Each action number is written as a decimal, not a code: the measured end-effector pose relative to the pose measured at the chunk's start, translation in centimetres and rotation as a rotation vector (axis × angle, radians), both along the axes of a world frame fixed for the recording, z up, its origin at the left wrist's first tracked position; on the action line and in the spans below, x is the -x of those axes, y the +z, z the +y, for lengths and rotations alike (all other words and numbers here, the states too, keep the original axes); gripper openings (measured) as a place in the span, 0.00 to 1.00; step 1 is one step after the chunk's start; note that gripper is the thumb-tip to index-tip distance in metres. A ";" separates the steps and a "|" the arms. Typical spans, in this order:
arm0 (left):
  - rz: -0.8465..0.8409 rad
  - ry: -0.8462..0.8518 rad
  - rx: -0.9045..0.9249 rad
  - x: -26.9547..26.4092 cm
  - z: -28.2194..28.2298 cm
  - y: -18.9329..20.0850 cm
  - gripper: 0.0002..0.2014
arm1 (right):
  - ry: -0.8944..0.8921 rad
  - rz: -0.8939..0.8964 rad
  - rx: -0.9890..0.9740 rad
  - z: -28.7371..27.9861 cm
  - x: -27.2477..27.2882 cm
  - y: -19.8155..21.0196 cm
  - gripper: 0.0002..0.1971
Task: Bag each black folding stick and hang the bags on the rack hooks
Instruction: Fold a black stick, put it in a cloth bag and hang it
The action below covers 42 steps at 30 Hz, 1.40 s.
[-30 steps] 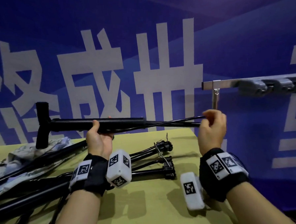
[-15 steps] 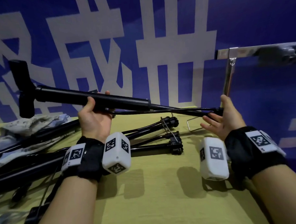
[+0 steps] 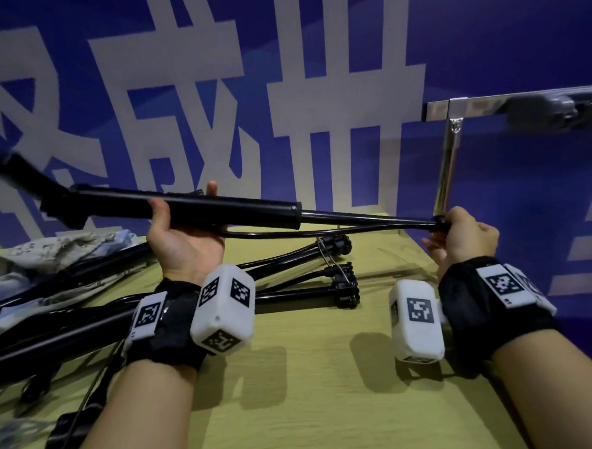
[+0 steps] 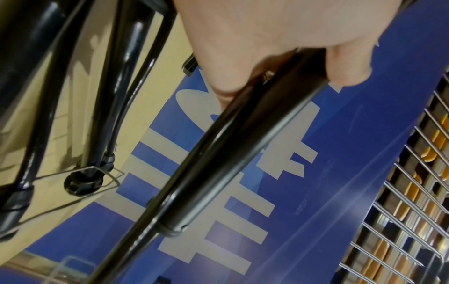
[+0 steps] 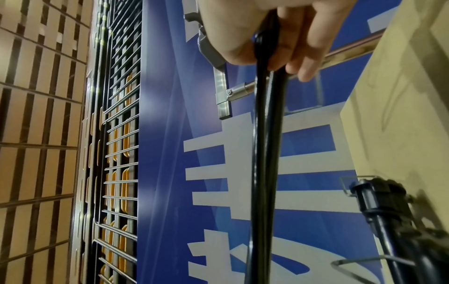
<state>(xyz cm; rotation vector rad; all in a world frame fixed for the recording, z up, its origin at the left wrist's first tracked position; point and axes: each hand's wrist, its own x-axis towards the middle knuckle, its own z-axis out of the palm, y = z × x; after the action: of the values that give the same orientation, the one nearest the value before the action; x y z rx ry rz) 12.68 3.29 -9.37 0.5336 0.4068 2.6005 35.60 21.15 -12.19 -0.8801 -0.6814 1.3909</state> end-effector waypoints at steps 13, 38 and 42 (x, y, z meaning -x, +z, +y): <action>-0.087 0.006 0.149 2.1 -0.4 -0.5 0.08 | 0.108 0.375 -0.018 -0.9 0.1 0.4 0.18; -0.072 0.143 0.419 0.0 0.0 -1.0 0.21 | -0.083 0.226 0.108 0.8 -0.2 -1.1 0.18; -0.070 0.128 0.424 0.0 -0.1 -0.9 0.18 | -0.096 0.198 0.107 0.5 -0.2 -1.2 0.19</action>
<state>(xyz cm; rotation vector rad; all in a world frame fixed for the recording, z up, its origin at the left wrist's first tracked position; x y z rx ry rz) 12.73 3.24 -10.23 0.2755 0.9651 2.5346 35.75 21.61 -13.36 -0.8340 -0.4122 1.4160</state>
